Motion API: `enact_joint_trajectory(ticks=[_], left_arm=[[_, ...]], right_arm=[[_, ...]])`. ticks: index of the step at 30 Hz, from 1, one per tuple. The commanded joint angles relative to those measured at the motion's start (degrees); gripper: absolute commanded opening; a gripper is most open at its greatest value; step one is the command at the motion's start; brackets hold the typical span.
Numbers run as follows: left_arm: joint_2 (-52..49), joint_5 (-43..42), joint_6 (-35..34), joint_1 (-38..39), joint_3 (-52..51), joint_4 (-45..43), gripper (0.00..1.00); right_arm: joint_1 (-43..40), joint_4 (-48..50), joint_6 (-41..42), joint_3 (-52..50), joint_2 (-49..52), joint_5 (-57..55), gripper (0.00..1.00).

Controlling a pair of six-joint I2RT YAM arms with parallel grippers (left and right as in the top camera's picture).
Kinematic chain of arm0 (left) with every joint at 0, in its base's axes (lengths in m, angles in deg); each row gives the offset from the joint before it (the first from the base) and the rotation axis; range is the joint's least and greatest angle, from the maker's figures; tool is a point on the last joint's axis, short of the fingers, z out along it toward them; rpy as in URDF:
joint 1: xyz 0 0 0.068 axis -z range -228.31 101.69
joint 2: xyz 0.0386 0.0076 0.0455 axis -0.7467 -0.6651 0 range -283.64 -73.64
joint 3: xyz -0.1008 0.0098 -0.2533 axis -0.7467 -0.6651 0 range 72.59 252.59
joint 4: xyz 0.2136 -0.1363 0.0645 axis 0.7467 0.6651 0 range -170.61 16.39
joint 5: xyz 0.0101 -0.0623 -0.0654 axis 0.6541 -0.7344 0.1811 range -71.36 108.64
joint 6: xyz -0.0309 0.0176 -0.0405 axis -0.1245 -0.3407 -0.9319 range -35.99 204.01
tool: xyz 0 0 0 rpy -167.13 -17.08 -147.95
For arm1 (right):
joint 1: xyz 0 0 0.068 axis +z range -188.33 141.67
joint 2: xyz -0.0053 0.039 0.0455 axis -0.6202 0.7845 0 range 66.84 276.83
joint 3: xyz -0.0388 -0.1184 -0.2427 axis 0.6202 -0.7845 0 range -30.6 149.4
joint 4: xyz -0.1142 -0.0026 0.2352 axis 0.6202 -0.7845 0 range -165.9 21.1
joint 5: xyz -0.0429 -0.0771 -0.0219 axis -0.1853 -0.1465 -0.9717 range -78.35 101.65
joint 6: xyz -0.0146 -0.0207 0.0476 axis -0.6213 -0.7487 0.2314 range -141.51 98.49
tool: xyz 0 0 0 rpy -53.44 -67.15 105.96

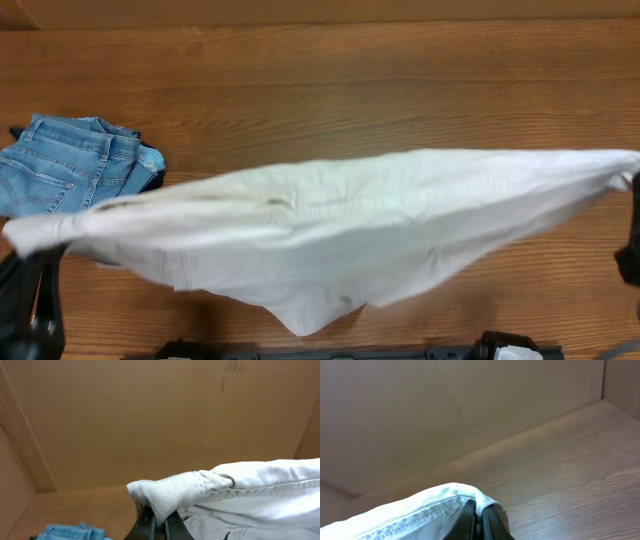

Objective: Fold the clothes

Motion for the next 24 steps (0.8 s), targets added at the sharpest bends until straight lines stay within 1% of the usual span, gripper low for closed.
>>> enact_joint_trajectory(ticks=[1, 3, 7, 8, 9, 12, 14, 15, 16, 17, 19, 20, 22, 24], left_arm=[[-9.62, 4.17, -0.74, 0.04, -2.49, -1.33, 0.04], [-17.94, 4.11, 0.57, 0.04, -2.56, -2.05, 0.04], [-33.59, 4.17, 0.74, 0.04, -2.56, -5.42, 0.04], [-38.45, 3.91, 0.74, 0.04, -2.56, -6.69, 0.04], [-41.13, 3.5, 0.74, 0.04, -2.56, -7.39, 0.04], [-52.43, 3.13, 0.74, 0.04, -2.56, -12.11, 0.04], [-59.56, 2.67, 0.7, 0.04, -2.56, -17.14, 0.11], [-62.25, 2.56, 0.7, 0.07, -2.56, -19.06, 0.13], [-65.59, 2.36, 0.66, 0.07, -2.56, -21.27, 0.28], [-68.7, 1.4, 0.61, 0.07, -2.56, -23.3, 0.5], [-72.65, 0.74, -1.05, 0.04, -2.56, -25.27, 0.96], [-73.22, 0.85, -1.03, -0.09, -2.56, -25.57, 1.0], [-72.37, 2.12, -0.94, -0.76, -1.6, -24.61, 1.0], [-70.34, 2.47, -0.68, -1.57, 0.59, -20.65, 1.0]], right_arm=[[-0.17, 0.31, 0.26, -0.63, 7.3, -1.25, 0.04], [-0.17, 0.31, 0.04, -0.63, 13.33, -1.25, 0.04], [-0.15, 1.27, -0.17, -0.63, 27.43, -1.25, 0.04], [-0.15, 2.34, -0.17, -0.63, 32.04, -1.11, 0.04], [-0.15, 3.23, -0.22, -0.63, 35.28, -0.63, 0.04], [-0.07, 8.72, -3.02, -0.63, 46.07, 4.92, 0.04], [0.0, 14.01, -2.99, -0.63, 53.05, 5.64, 0.06], [0.02, 16.33, -2.97, -0.63, 55.6, 5.68, 0.08], [0.11, 19.26, -2.97, -0.63, 58.49, 5.66, 0.11], [0.17, 21.59, -2.99, -0.63, 60.98, 5.7, 0.23], [0.2, 24.81, -4.61, -0.63, 63.52, 6.95, 0.61], [0.2, 25.35, -5.7, -0.61, 63.6, 7.17, 0.66], [-0.55, 24.09, -5.84, -0.57, 63.04, 7.34, 0.68], [-1.38, 19.93, -5.99, -0.55, 62.07, 7.78, 0.68]])
